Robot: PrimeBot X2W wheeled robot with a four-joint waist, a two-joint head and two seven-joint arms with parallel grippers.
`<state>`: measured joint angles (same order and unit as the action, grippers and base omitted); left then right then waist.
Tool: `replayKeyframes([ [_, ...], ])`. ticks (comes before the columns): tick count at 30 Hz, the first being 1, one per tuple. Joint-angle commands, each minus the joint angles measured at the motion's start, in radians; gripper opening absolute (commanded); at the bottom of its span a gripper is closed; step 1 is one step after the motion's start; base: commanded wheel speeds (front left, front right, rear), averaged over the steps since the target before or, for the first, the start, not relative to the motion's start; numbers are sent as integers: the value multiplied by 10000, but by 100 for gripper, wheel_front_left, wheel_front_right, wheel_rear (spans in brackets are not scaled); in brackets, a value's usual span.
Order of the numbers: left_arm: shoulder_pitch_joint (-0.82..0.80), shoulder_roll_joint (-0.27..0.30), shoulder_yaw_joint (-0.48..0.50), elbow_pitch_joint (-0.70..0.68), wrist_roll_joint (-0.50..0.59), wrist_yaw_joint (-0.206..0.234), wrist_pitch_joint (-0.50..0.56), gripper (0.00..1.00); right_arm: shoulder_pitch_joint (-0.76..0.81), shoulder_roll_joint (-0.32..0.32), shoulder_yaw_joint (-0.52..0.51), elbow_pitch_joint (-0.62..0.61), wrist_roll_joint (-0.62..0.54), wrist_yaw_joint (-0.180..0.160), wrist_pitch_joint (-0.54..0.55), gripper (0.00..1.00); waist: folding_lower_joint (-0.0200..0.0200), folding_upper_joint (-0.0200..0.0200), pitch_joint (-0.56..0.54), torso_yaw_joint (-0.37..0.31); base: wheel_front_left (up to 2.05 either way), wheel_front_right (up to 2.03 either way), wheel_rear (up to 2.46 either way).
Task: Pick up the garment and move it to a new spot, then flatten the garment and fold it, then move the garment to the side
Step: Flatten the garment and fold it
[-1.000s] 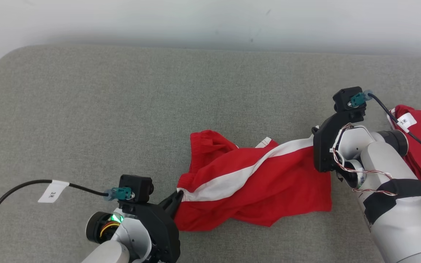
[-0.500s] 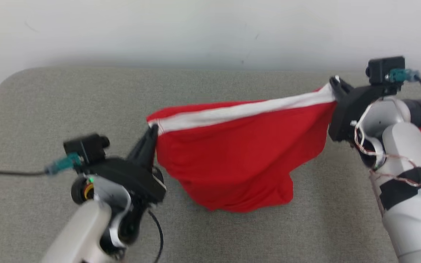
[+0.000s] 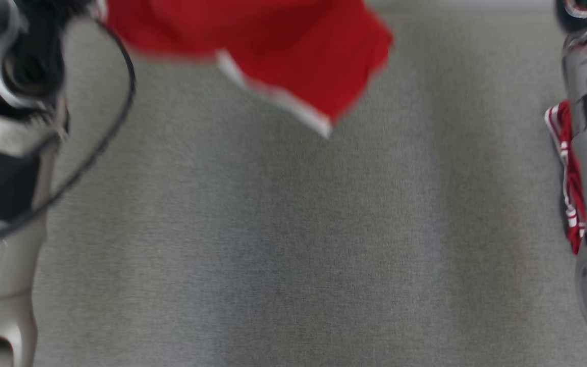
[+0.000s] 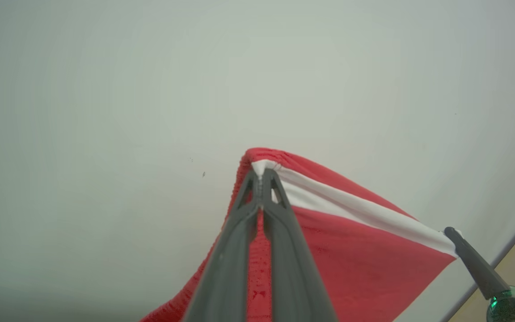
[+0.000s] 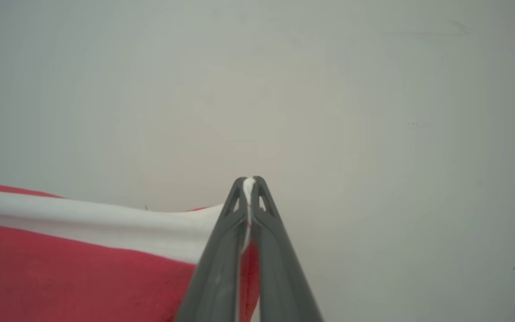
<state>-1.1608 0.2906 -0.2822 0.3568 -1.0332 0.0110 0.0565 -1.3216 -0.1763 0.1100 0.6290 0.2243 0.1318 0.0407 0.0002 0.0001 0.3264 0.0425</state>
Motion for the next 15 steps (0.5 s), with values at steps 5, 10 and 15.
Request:
replayKeyframes([
  [5,-1257,-126,542,4,162,-957,-1604,0,-1022,-203,-562,334,-1093,-29,-2552,0,-2,-1,1361,-432,0,0,0],
  [10,-791,-209,642,56,-62,-1314,-2554,0,-539,-274,-779,369,-2018,-32,-3028,0,-2,-1,1358,-374,0,0,0],
  [15,468,-167,-22,327,211,-1411,-2756,0,397,-238,-318,855,-2156,-31,-3046,0,-2,-1,1231,-375,0,0,0],
])
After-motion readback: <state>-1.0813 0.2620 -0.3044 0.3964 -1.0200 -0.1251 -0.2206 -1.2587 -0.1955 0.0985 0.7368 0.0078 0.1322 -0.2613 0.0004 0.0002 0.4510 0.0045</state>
